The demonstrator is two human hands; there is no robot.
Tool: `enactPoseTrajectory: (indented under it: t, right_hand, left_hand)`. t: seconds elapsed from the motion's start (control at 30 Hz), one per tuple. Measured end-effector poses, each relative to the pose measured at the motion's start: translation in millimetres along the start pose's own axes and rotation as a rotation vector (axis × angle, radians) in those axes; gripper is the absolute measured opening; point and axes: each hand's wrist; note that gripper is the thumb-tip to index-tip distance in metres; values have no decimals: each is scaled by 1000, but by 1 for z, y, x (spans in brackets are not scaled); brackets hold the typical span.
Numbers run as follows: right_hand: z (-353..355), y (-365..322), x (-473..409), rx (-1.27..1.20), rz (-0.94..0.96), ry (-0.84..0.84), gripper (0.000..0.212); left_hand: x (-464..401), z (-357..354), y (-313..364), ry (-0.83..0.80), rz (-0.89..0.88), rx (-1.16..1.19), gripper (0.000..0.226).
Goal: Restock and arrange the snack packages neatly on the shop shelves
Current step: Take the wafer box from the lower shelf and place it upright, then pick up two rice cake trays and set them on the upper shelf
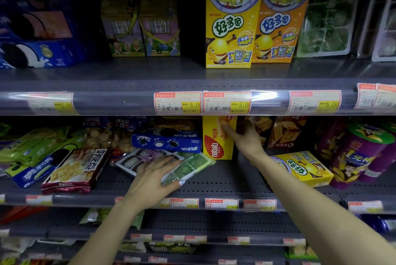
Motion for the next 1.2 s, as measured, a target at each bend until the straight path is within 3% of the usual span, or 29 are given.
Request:
enactPoseTrajectory:
  t: [0.1,0.2,0.3,0.4,0.53,0.63,1.03,1.2]
  right_hand:
    - [-10,3,11,-34,-73,130,58]
    - [-21,8,34,-179,-173,222,46]
    - [-41,26,51,-279,-385,122,42]
    - [-60,38,63,-355,-543,-80,44]
    - [-69,33,66,-402,-583,-210,18]
    - [-73,30,64,-421,-595,-252,19]
    - [-96,26,58,-503,-645,-109,18]
    - [-88,25,59,-542,-715,-128,16]
  left_hand:
    - [6,-2,2,157,112,98,96]
    - [10,-4,6,378,367,133,74]
    - [14,-3,9,417,674,248,77]
    - [16,-4,8,396,790,396,94]
    - [14,-4,7,400,795,498,97]
    - [13,-2,9,366,776,569,93]
    - [13,6,9,462,750,791,89]
    - [17,7,4,519,749,901,99]
Point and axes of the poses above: each hand's wrist, its own x-axis away from the middle knuckle, its own z-axis out of the back of the hand, y = z × x, and after that the axes turned 10 degrees about -z, right-handed
